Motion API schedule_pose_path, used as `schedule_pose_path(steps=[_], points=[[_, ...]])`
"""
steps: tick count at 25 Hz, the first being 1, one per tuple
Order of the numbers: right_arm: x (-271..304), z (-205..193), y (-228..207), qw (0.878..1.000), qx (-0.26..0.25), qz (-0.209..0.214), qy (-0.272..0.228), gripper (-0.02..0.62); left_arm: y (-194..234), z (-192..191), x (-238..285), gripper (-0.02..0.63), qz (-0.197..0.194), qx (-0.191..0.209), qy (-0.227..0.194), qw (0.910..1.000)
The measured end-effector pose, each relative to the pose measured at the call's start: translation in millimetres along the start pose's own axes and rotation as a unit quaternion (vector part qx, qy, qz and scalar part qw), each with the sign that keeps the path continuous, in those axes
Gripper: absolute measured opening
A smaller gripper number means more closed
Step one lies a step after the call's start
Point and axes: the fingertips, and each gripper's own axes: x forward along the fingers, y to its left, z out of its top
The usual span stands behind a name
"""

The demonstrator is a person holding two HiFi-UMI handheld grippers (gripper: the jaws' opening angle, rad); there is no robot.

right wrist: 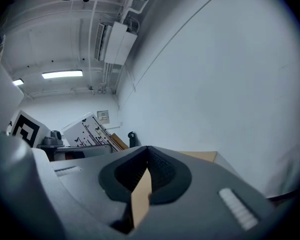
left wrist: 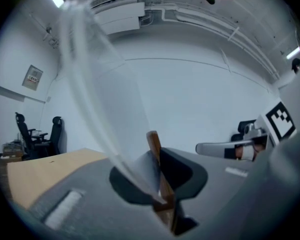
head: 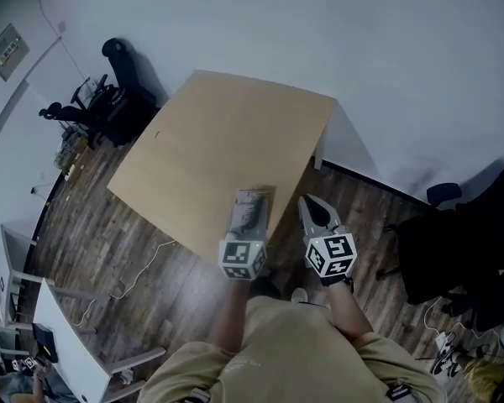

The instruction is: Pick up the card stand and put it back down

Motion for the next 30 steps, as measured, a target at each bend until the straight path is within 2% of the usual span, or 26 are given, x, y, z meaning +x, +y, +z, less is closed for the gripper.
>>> schedule_pose_path(steps=[6,13,17,21,25,30], points=[[-39,15,-75,0.996,0.010,-0.087,-0.015,0.005,-70,-2,58,0.044,-0.093,0.007,0.011,0.9955],[-76,28,-142,0.985,0.009,-0.172,-0.022,0.005,-138,-12,120,0.044,-0.184,0.002,0.035,0.9823],[-103,20,-192,0.976,0.016,-0.217,-0.018,0.005,-179,-22,158,0.044,-0.222,-0.002,0.040,0.9743],[-116,20,-240,0.968,0.020,-0.251,-0.018,0.005,-213,-30,201,0.044,-0.251,-0.006,0.044,0.9669],[-103,29,-293,0.964,0.016,-0.266,-0.016,0.005,-234,-31,262,0.044,-0.269,-0.011,0.041,0.9622],[-64,55,-360,0.965,0.000,-0.262,-0.002,0.005,-240,-22,354,0.044,-0.263,-0.008,0.040,0.9640]])
